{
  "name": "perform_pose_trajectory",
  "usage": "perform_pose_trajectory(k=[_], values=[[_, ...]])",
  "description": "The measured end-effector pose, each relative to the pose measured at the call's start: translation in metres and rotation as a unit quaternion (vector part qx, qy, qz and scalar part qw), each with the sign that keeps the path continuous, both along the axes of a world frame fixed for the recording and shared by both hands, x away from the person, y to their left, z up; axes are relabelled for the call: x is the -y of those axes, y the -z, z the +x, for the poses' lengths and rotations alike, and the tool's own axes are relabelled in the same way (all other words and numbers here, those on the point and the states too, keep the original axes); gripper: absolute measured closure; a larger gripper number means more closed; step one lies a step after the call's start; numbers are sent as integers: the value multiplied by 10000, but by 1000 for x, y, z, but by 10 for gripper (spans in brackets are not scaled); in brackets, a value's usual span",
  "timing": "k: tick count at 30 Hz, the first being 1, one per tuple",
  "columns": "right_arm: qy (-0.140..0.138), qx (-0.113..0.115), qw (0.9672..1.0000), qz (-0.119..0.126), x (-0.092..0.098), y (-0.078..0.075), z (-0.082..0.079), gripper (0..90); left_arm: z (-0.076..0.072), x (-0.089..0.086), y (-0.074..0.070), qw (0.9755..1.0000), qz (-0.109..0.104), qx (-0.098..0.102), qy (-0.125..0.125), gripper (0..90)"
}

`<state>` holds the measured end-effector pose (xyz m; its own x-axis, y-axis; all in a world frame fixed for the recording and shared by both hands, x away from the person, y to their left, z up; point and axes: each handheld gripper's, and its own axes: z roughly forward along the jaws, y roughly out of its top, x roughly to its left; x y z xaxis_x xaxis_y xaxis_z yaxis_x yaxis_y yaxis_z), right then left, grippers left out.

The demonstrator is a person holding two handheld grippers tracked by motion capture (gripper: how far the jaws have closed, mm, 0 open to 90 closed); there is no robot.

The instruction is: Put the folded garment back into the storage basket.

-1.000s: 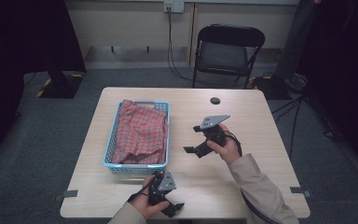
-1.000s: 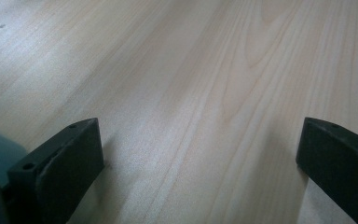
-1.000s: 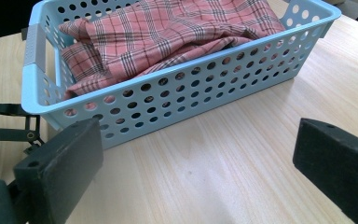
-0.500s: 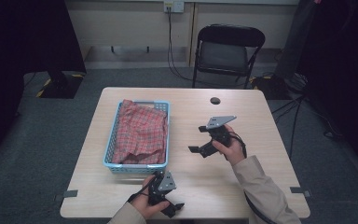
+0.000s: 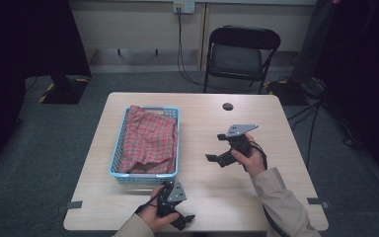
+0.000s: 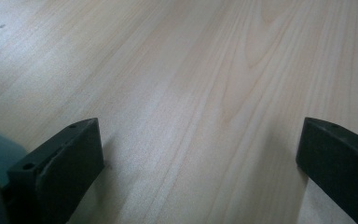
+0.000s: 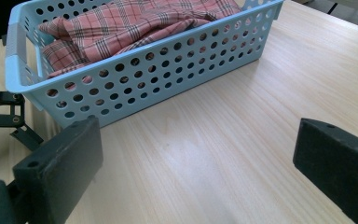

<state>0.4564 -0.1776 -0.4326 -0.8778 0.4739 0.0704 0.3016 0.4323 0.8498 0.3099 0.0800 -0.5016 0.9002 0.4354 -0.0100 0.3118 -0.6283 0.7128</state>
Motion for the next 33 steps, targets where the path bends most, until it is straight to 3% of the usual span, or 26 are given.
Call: perform_pose_trajectory(k=[33], values=[[259,11,9997,29,26,3,-8,5,0,0,0,10000,-1,0,-1,0]])
